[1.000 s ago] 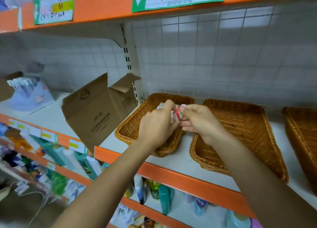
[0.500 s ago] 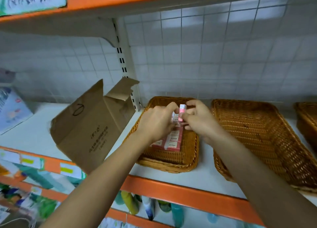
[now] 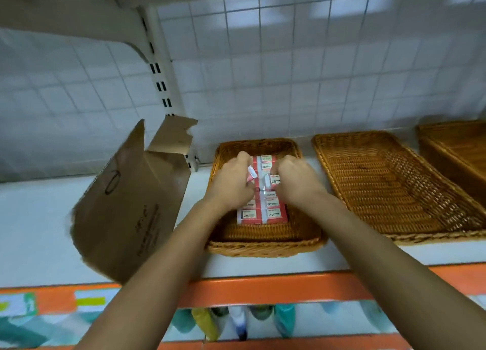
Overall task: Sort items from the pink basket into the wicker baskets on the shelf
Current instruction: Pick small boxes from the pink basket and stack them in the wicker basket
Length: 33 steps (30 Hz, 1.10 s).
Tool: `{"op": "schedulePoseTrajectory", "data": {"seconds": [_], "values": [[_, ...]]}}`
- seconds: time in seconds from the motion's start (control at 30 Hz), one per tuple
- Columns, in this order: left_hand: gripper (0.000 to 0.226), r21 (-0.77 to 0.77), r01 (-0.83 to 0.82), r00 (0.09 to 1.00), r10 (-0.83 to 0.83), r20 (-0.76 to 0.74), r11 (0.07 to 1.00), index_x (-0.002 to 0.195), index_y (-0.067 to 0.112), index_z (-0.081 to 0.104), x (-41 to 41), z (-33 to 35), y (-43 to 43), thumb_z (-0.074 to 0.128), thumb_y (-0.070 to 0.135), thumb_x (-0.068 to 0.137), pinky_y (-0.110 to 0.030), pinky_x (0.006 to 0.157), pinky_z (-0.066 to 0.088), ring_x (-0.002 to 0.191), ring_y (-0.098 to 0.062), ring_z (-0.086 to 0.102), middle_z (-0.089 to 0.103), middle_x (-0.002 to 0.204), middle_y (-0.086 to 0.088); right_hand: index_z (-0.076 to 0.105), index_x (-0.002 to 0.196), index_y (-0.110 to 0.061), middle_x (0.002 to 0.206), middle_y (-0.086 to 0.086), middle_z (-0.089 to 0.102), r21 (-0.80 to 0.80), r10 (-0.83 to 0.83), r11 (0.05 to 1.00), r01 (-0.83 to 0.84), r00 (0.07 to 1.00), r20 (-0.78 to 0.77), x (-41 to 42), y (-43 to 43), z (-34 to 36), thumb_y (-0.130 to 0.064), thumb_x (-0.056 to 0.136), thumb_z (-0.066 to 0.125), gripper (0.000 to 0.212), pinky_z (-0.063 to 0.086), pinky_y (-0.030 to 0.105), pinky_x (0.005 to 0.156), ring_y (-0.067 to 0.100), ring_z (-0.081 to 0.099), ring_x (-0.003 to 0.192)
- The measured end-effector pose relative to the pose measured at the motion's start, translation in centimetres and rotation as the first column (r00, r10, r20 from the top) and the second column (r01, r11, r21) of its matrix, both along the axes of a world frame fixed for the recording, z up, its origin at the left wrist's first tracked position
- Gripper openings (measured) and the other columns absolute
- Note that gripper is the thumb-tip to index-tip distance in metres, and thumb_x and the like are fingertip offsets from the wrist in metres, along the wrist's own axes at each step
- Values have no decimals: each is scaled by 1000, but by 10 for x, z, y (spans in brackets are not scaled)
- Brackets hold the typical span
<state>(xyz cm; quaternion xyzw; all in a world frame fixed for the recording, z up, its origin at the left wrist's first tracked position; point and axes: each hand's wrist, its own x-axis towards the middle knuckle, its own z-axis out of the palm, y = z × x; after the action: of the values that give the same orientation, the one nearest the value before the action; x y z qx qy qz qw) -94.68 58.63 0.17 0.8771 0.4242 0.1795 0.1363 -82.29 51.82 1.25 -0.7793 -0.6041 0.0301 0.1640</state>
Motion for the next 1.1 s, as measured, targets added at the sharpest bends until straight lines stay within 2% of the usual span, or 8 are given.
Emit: {"op": "schedulePoseTrajectory", "data": {"seconds": [0.23,0.33,0.5,0.73,0.87,0.97,1.03,1.1], "values": [[35,26,-32,984,27,175,999,113,22,46,-7,-8,1,64,18,84,-30,79,44,106,-19,53,56,117,-1,62,118,-12,123,11,56,-29,1,1000,2,997,75,-9,1,-12,-17,87,60,31,45,34,94,27,53,113],[34,55,-19,981,8,194,998,115,21,47,-7,-8,-2,62,19,84,-31,81,43,106,-21,53,57,116,-2,60,122,-12,126,12,54,-23,-4,1000,6,996,85,-11,-1,-14,-16,88,59,35,44,35,96,28,50,116],[33,59,16,973,-29,229,998,122,18,45,-8,-9,-5,54,15,90,-23,81,39,111,-18,51,55,123,-4,57,126,-12,128,12,52,-34,7,999,-3,991,133,-12,-1,-17,-16,90,57,36,44,38,97,28,46,120],[43,85,-16,976,-3,218,996,136,24,41,-10,-12,-6,51,14,95,-17,85,31,120,-16,44,47,129,-3,57,126,-10,126,12,53,-34,53,998,-48,984,172,-11,0,-18,-15,90,56,36,46,38,96,29,47,117],[33,86,-24,961,-1,278,996,127,21,48,-10,-11,-5,53,15,95,-17,85,36,115,-14,48,51,124,-1,58,120,-9,121,12,56,-20,62,998,-59,985,163,-10,1,-19,-12,90,55,31,47,37,92,28,49,114],[23,42,-10,926,-7,377,999,116,17,52,-12,-9,-5,55,17,94,-26,85,49,107,-13,56,58,116,0,59,119,-11,120,11,56,-11,62,998,-61,985,164,-10,1,-20,-15,91,55,28,48,37,92,27,49,114],[16,-33,3,886,13,463,999,108,17,55,-13,-6,-6,57,19,93,-32,78,56,95,-10,62,63,104,4,59,120,-12,122,10,56,-15,61,998,-59,985,160,-10,0,-21,-19,91,57,30,48,38,93,26,48,115],[10,-95,-15,851,63,521,995,101,21,56,-14,-6,-4,59,22,92,-31,70,57,85,-7,63,64,91,8,56,124,-13,125,9,54,-11,65,998,-64,986,154,-10,0,-21,-25,90,59,37,46,37,95,25,46,118]]}}
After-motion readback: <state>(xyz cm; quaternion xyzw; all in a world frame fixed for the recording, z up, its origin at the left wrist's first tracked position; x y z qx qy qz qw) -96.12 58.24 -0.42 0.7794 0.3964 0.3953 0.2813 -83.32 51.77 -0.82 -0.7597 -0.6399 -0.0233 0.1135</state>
